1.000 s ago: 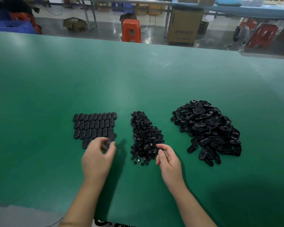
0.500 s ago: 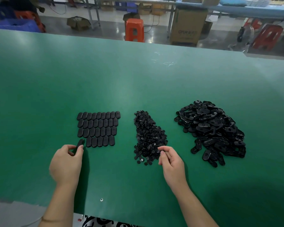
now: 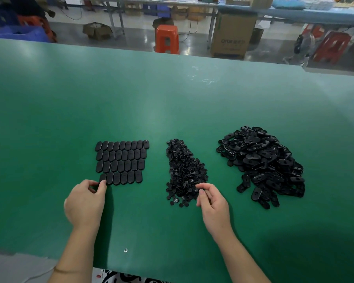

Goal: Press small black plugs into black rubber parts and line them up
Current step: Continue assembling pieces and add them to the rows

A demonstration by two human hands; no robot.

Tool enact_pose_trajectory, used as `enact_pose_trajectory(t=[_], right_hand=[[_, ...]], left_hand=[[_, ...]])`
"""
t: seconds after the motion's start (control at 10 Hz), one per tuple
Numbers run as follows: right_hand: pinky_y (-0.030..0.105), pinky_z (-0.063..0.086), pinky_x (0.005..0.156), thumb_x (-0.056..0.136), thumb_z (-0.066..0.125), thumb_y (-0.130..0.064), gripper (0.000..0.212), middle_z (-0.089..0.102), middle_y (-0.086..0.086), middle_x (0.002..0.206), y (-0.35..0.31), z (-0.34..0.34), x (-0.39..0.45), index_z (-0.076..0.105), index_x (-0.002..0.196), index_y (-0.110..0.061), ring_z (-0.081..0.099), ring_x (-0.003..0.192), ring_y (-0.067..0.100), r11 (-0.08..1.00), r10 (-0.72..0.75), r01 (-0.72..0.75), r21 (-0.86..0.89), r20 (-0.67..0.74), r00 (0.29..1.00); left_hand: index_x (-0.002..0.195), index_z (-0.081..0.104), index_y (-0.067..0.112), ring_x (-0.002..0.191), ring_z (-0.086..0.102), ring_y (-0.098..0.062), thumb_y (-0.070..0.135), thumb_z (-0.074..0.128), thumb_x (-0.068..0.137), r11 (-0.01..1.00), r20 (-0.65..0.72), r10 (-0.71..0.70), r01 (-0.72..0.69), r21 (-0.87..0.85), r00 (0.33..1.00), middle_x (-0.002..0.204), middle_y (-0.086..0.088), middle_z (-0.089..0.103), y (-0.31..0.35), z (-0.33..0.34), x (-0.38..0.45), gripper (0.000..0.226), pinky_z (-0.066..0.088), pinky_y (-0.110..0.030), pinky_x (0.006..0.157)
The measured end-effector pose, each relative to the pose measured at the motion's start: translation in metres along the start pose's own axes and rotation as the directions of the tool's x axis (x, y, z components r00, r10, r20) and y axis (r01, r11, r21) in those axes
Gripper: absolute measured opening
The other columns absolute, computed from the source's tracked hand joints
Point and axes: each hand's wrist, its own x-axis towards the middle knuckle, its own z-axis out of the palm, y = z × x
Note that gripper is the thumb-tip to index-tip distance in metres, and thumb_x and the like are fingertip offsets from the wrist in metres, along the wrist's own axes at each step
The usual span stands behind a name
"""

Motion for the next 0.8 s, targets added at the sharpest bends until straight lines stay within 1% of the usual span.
enact_pose_trajectory(t=[0.1,0.3,0.6,0.7,0.8], right_hand=[[0.023,0.032,0.045,0.104,0.051,-0.015,0.024,0.059,-0.003,0.066,0.0001,0.0002,0.0002,0.065,0.1,-0.033,0.037,0.048,0.007,1.0,0.005,-0.005,0.008,0.003,1.0],[0.023,0.034,0.047,0.104,0.051,-0.014,0.024,0.059,-0.004,0.065,0.0002,0.0008,0.0006,0.065,0.099,-0.033,0.039,0.05,0.007,1.0,0.0,0.0,-0.006,0.0,1.0],[0.023,0.034,0.047,0.104,0.051,-0.014,0.023,0.06,-0.003,0.066,0.0006,0.0007,0.0005,0.065,0.099,-0.032,0.039,0.049,0.007,1.0,-0.002,0.002,-0.015,0.001,1.0],[0.024,0.033,0.047,0.104,0.05,-0.013,0.023,0.06,-0.003,0.066,0.0005,0.0007,0.0007,0.065,0.1,-0.031,0.039,0.05,0.008,1.0,-0.001,0.001,-0.013,0.002,1.0],[0.024,0.033,0.047,0.104,0.051,-0.013,0.023,0.06,-0.003,0.066,0.0003,0.0004,0.0007,0.065,0.1,-0.031,0.038,0.05,0.008,1.0,0.0,0.0,-0.009,0.002,1.0]], left_hand=[[0.081,0.067,0.022,0.071,0.057,-0.029,0.042,0.066,0.091,1.0,-0.001,0.002,-0.002,0.003,1.0,0.075,0.0,0.063,0.0003,-0.0002,0.0008,0.023,0.051,-0.046,0.08],[0.083,0.069,0.019,0.075,0.06,-0.03,0.042,0.066,0.091,1.0,-0.002,-0.02,0.02,0.01,1.0,0.077,-0.001,0.065,0.0017,-0.0026,0.004,0.024,0.05,-0.046,0.083],[0.086,0.07,0.018,0.075,0.059,-0.03,0.043,0.065,0.092,1.0,-0.015,-0.006,0.006,0.002,1.0,0.078,-0.001,0.065,0.0016,-0.0023,0.0047,0.026,0.05,-0.047,0.084],[0.09,0.07,0.017,0.075,0.057,-0.03,0.042,0.064,0.093,1.0,-0.034,0.003,-0.003,-0.023,0.999,0.079,-0.001,0.063,0.0035,-0.0011,0.0031,0.025,0.051,-0.048,0.081],[0.098,0.071,0.015,0.081,0.057,-0.032,0.034,0.067,0.093,0.998,-0.059,0.043,-0.045,-0.047,0.997,0.09,-0.006,0.063,0.0061,0.0026,-0.0016,0.021,0.05,-0.045,0.079]])
